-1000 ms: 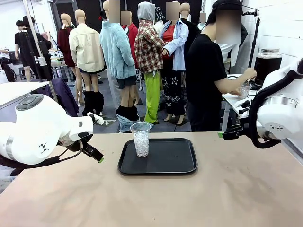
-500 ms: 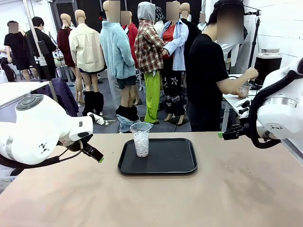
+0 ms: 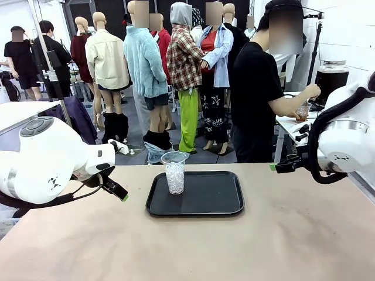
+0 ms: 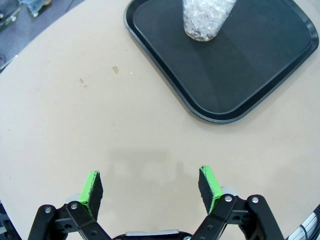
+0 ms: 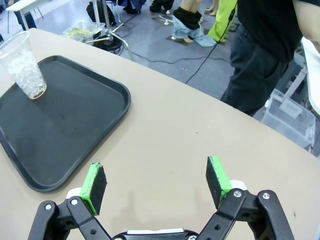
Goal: Pour the drink into the iced cup.
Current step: Pick up the iced cup indicated by the human and present it to them.
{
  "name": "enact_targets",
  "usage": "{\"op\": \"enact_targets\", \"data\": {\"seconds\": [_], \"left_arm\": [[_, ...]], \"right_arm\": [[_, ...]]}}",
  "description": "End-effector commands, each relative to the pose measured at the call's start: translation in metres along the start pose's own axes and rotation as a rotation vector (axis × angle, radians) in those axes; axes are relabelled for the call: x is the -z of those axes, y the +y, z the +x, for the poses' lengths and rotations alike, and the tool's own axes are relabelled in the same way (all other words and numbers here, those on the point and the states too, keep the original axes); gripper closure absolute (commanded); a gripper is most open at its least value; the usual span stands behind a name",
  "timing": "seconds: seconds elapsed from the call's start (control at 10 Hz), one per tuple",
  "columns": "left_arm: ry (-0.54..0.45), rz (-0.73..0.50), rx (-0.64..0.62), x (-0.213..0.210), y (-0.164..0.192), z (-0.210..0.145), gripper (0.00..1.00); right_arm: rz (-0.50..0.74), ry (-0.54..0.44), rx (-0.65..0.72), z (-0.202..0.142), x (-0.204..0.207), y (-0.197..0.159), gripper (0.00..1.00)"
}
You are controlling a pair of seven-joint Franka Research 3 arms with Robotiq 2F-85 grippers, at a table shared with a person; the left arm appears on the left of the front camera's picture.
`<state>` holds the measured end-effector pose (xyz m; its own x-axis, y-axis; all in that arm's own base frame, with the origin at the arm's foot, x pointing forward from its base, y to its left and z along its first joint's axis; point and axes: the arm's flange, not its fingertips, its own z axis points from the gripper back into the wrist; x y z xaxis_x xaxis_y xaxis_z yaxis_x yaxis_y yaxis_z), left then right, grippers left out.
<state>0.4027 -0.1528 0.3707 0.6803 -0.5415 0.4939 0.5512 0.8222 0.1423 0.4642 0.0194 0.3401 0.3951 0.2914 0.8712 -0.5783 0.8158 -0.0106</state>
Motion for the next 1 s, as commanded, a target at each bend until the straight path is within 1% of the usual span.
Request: {"op": "enact_targets", "data": {"seconds": [0.0,0.9], "left_arm": [[-0.002,0.000,-0.005,-0.0007,0.0017,-0.0006,0.00],[-0.002,0.000,-0.005,-0.0007,0.0017,-0.0006,0.00]], "right_arm": [[0.002,-0.003,-0.007,-0.0008,-0.0025,0.0005,0.00],[0.002,-0.003,-0.007,-0.0008,-0.0025,0.0005,0.00]]}}
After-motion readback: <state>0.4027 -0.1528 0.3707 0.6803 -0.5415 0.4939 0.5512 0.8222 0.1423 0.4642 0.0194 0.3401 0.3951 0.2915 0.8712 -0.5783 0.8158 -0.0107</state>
